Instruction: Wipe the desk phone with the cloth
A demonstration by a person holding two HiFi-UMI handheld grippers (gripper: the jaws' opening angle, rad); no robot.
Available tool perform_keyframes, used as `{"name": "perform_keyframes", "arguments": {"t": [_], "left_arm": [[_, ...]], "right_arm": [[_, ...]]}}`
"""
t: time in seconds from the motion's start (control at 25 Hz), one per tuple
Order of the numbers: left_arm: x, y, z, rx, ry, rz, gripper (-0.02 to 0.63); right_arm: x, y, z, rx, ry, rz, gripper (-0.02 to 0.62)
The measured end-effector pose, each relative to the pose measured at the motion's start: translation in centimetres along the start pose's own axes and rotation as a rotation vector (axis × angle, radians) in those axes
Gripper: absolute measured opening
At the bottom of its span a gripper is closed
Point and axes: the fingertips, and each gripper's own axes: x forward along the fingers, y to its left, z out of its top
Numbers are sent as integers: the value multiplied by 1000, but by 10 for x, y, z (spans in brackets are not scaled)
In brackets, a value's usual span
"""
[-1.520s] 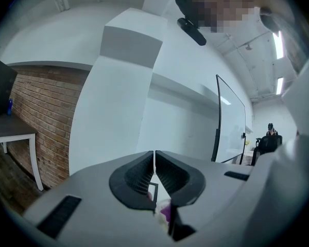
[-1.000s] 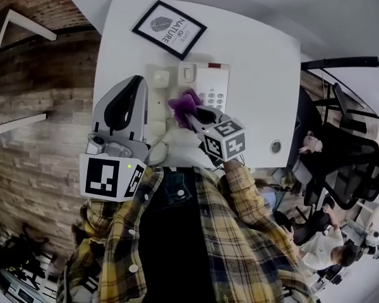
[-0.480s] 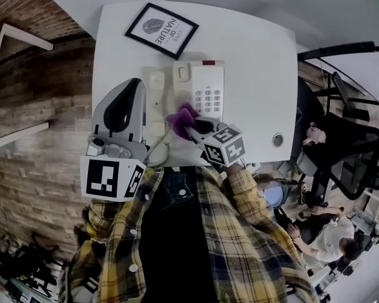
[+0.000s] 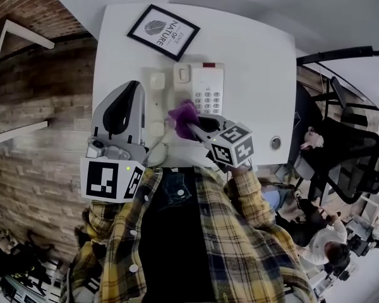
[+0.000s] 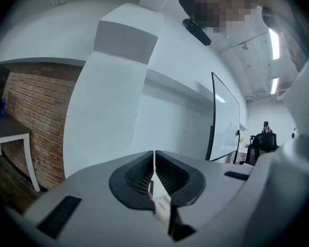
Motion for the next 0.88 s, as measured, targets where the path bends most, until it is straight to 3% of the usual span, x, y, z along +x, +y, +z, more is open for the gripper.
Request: {"name": "perform_keyframes", "arguments": {"t": [0.28, 0.48, 0.64, 0.88], "left_arm": [[-10, 2, 4, 5, -11, 41, 21], [-20, 9, 8, 7, -23, 84, 21], [-27, 14, 7, 2, -24, 111, 21], [-28, 15, 8, 0, -20, 125, 21]], "right_arm": [[-26, -30, 79, -86, -162, -90, 63], [-28, -69, 122, -102, -219, -194, 63], [-15, -89, 133, -114, -209, -240, 63], [9, -110, 118, -187, -107, -300, 63]]}}
